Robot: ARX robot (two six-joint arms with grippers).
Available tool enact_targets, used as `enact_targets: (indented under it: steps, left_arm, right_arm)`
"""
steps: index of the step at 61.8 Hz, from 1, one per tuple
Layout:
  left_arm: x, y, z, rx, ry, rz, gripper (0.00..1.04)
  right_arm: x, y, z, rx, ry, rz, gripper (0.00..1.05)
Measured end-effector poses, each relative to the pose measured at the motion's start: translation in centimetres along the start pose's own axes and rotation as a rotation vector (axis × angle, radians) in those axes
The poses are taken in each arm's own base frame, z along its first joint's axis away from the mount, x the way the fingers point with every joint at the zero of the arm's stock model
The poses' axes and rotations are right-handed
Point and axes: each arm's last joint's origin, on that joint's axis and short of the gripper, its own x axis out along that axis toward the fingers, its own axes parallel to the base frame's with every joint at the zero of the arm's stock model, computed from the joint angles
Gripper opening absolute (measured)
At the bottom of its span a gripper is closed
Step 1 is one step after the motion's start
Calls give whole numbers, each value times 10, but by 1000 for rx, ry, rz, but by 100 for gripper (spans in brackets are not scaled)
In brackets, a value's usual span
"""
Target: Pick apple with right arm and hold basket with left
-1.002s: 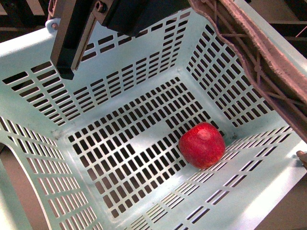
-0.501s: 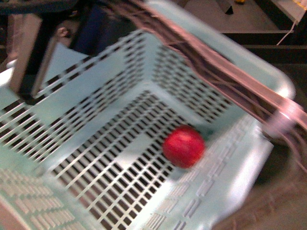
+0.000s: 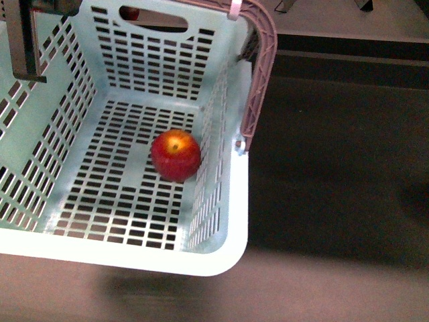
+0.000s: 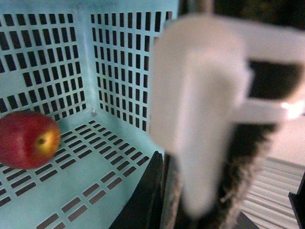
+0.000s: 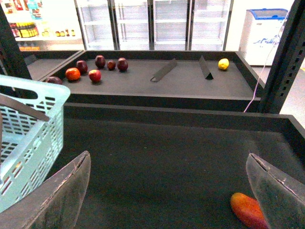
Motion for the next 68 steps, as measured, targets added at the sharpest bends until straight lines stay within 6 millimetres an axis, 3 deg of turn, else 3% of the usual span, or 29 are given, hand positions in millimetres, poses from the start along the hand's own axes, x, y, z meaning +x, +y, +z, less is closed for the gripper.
enact_targets:
  steps: [6, 17, 34, 48, 58, 68]
  left_arm:
    - [11, 9, 9, -10, -19, 21, 7]
    - [35, 45, 26, -10, -36, 143, 7]
    - [39, 57, 33, 14, 27, 150, 7]
    - [30, 73, 50, -27, 26, 158, 7]
    - [22, 81, 57, 2, 18, 182, 34]
    - [13, 76, 58, 30, 41, 181, 61]
  right_arm:
    - [0, 0, 0, 0, 0, 0, 96]
    - [0, 0, 0, 0, 0, 0, 96]
    - [0, 0, 0, 0, 0, 0, 96]
    - [0, 0, 0, 0, 0, 0, 96]
    - [0, 0, 0, 0, 0, 0, 96]
    - [0, 0, 0, 0, 0, 1, 96]
